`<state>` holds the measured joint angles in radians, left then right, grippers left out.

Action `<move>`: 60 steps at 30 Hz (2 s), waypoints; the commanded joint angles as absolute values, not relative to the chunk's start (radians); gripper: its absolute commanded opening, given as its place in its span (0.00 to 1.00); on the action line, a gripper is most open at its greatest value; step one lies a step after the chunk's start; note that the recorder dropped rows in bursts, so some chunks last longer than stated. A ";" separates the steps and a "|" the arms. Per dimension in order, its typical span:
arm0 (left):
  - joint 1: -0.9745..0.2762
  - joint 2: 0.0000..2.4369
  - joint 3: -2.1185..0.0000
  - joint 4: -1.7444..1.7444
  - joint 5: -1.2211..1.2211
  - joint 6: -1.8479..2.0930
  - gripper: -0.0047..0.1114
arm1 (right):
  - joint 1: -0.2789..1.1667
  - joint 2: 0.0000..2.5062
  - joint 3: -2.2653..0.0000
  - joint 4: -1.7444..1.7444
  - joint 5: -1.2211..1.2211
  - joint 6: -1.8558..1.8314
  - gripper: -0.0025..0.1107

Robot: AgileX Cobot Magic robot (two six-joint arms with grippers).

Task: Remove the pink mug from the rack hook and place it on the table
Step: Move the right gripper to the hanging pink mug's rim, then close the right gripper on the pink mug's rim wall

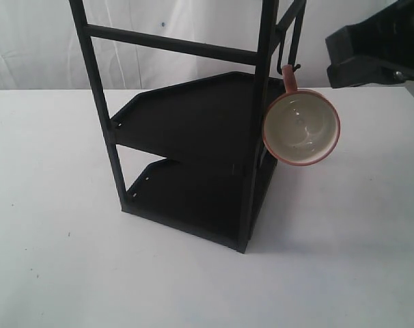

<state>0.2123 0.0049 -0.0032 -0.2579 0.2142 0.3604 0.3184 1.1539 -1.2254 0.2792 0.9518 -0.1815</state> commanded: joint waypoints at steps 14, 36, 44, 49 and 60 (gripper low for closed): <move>0.207 0.000 0.000 -0.270 0.210 0.363 0.04 | 0.318 1.222 -1.231 0.226 1.036 -0.237 0.39; 0.207 0.000 0.000 -0.270 0.210 0.363 0.04 | 0.318 1.313 -1.231 0.182 0.987 -0.178 0.37; 0.207 0.000 0.000 -0.270 0.210 0.363 0.04 | 0.318 1.313 -1.231 0.182 0.987 -0.178 0.28; 0.207 0.000 0.000 -0.270 0.210 0.363 0.04 | 0.318 1.313 -1.231 0.182 0.989 -0.178 0.28; 0.207 0.000 0.000 -0.270 0.210 0.363 0.04 | 0.318 1.313 -1.231 0.182 0.989 -0.174 0.28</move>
